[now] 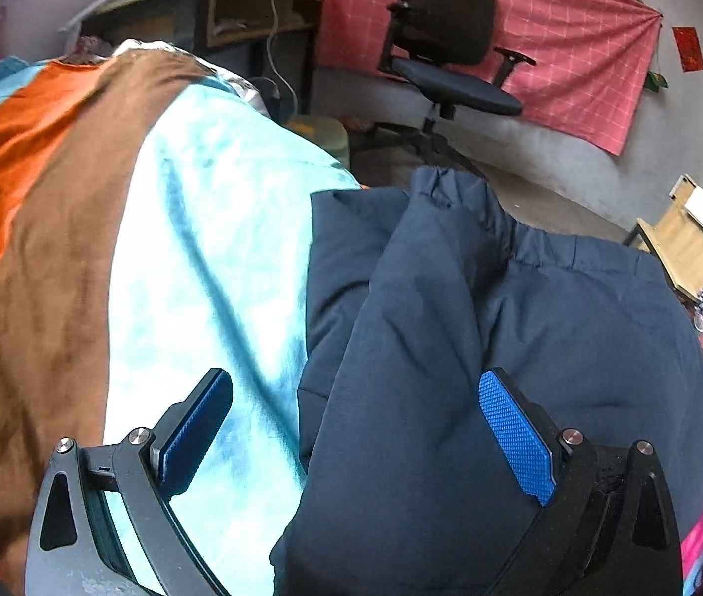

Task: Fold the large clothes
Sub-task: 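Grasp the jacket bundle edge with both tools and fold it over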

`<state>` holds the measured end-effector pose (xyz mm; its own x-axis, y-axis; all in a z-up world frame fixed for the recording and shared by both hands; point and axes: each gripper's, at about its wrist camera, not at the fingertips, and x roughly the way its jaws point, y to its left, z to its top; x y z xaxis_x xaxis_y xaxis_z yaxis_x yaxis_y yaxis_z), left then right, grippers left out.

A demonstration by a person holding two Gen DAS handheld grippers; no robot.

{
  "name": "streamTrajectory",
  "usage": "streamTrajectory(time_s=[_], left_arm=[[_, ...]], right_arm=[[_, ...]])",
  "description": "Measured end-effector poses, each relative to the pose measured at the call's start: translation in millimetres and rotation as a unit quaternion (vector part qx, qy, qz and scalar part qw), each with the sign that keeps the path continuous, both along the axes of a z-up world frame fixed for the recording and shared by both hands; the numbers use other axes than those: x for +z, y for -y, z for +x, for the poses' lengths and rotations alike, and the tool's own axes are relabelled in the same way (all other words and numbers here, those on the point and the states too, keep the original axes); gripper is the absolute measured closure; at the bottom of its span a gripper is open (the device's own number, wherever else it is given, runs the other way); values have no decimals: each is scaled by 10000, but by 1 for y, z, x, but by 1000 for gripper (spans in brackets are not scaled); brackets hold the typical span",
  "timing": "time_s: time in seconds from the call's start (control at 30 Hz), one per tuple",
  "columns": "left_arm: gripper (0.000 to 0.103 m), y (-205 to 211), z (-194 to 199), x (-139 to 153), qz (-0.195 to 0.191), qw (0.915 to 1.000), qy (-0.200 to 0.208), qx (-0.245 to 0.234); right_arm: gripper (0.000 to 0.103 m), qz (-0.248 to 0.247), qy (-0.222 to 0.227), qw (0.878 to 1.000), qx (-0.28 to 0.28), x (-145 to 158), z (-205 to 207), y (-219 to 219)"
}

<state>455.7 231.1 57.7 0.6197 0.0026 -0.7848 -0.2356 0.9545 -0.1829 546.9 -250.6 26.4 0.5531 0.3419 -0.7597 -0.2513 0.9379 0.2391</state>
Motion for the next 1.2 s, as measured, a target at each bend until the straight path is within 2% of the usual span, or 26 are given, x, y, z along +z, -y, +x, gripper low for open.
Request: streamTrajectory(time_s=[0.27, 0.37, 0.47, 0.63, 0.87, 1.0, 1.2], left_arm=[[5, -2, 6, -6, -145, 9996, -25, -252], [3, -7, 11, -10, -348, 9989, -90, -304], [3, -12, 12, -14, -606, 9975, -138, -350], [1, -20, 20, -19, -830, 9953, -241, -434], [1, -29, 27, -26, -1298, 9898, -370, -453], [1, -34, 29, -25, -1386, 9888, -345, -443], [1, -33, 38, -27, -1553, 9861, -534, -269]], right_arm=[[0, 312, -382, 9988, -34, -16, 14, 9], [0, 430, -488, 9979, 24, -20, 18, 9], [0, 723, -795, 9941, 107, -26, 26, 15], [0, 1410, -1313, 9812, 146, -43, 37, 30], [0, 1650, -1466, 9752, 161, -48, 43, 37], [0, 1704, -1464, 9743, 179, -47, 40, 39], [0, 1798, -1614, 9699, 288, -48, 40, 29]])
